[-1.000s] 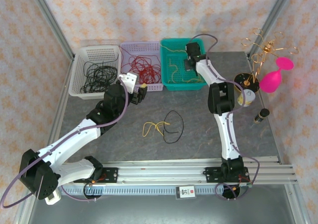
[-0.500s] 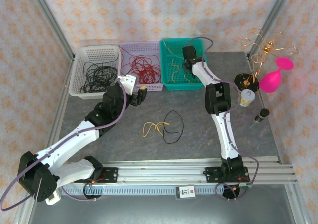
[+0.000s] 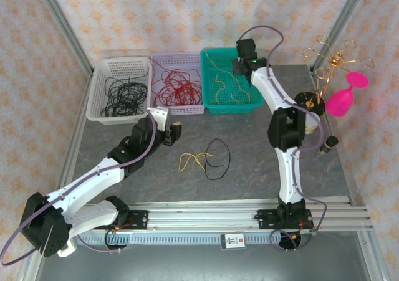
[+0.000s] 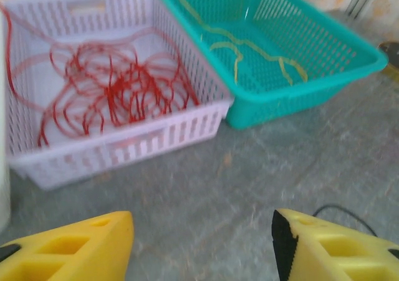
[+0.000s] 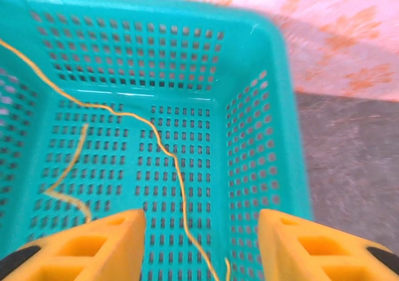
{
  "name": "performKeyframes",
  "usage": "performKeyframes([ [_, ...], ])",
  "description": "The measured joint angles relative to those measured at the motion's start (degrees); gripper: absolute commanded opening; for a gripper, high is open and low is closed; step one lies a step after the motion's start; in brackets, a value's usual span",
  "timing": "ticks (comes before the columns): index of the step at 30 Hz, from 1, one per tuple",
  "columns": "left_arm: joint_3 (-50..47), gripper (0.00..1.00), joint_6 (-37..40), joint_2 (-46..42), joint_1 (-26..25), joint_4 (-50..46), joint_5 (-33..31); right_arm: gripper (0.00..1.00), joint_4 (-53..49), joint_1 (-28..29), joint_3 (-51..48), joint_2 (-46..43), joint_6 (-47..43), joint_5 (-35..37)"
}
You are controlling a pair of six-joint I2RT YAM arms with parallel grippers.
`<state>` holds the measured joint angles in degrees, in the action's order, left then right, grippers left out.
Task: Untangle the cables
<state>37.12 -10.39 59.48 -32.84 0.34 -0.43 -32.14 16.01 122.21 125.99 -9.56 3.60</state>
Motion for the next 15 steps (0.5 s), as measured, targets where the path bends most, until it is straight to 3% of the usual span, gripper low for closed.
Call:
performKeyframes([
  [6, -6.0, 0.48, -10.4, 2.2, -4.5, -4.3, 1.6, 0.50, 9.7, 2.0, -24.2, -22.6, 3.8, -3.7],
  [10, -6.5, 0.47, -11.2, 7.5, -5.6, -5.6, 3.7, 0.49, 15.0, 3.6, -37.9, -32.4, 6.7, -6.6],
  [15, -6.2, 0.51, -10.5, 14.0, -5.6, -6.1, 5.9, 0.49, 16.6, 3.7, -47.5, -36.5, 9.3, -8.6],
])
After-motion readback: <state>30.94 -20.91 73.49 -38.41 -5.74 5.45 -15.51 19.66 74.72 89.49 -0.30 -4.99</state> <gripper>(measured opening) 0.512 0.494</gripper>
